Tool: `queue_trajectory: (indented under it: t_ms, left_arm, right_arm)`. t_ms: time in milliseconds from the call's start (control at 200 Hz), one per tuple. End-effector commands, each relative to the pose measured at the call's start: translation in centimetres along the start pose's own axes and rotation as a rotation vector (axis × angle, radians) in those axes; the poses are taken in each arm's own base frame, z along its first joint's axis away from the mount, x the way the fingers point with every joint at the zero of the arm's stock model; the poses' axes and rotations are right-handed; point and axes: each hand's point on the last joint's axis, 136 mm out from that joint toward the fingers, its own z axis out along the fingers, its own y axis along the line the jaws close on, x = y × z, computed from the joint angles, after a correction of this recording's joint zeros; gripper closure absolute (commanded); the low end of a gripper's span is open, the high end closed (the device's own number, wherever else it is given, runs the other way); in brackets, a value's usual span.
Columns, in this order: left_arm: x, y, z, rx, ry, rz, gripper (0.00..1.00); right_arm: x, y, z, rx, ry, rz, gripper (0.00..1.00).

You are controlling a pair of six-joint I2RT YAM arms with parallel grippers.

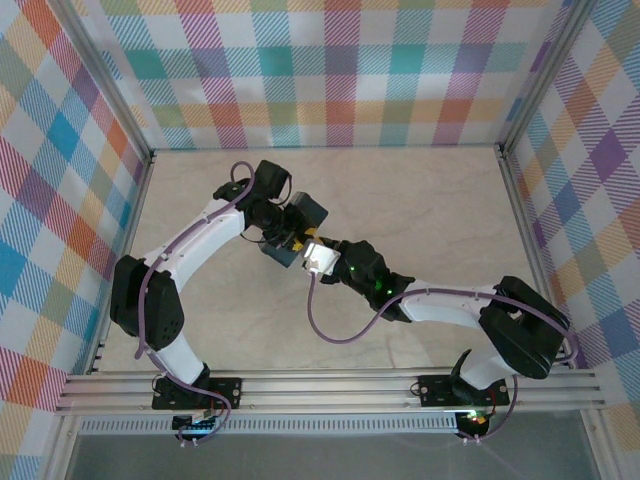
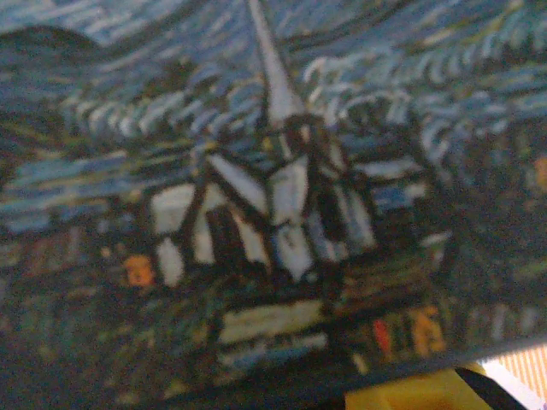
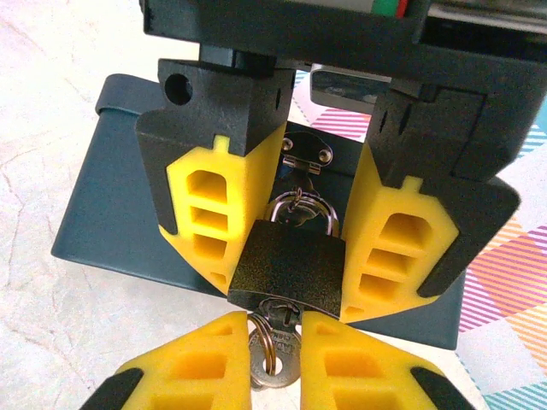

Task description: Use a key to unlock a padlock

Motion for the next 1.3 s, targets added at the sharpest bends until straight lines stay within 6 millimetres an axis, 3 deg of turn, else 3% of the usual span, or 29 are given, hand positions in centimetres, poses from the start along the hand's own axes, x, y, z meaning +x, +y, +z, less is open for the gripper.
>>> queue_trajectory:
  t_ms: [0,180,455,790,1015,1100,1220,1295]
  left_arm:
    - [1.3,-2.8,-1.5,0.103,0.040,0.034,0.93]
    - [1.5,-2.7,-1.4,0.099,0.047,0.036,0.93]
    - [1.0,-2.0,-1.1,0.085,0.021,0.025,0.93]
    - [0.4,-1.9,-1.2,0.086,0.000,0.008,0.93]
    - [0.4,-1.7,-1.1,0.096,-0.001,0.004,0.93]
    - [0.2,-1.4,-1.2,0.090,-0.005,0.008,0.93]
    - [0.1,-1.2,-1.4,0.086,-0.014,0.012,0.93]
    - [0.0,-1.1,-1.4,0.082,-0.013,0.016,0.93]
  right_arm:
    - [0.8,-0.3,0.5,0.041,0.017,-0.016,0.89]
    - [0.8,-1.7,0.8,0.104,0.020,0.029,0.98]
    - [-0.7,-4.5,-0.7,0.110,-0.039,0.386,1.00]
    - [0.7,-3.9,-1.9,0.113,-0.051,0.784,1.00]
    - [0.3,-2.9,-2.7,0.027,-0.049,0.965,1.00]
    - [-0.7,-1.9,-3.0,-0.080,-0.037,0.948,1.00]
    - [-0.9,-2.3,-4.2,-0.123,-0.019,0.900,1.00]
    - [-0.5,-2.0,-4.7,-0.177,0.024,0.839,0.87]
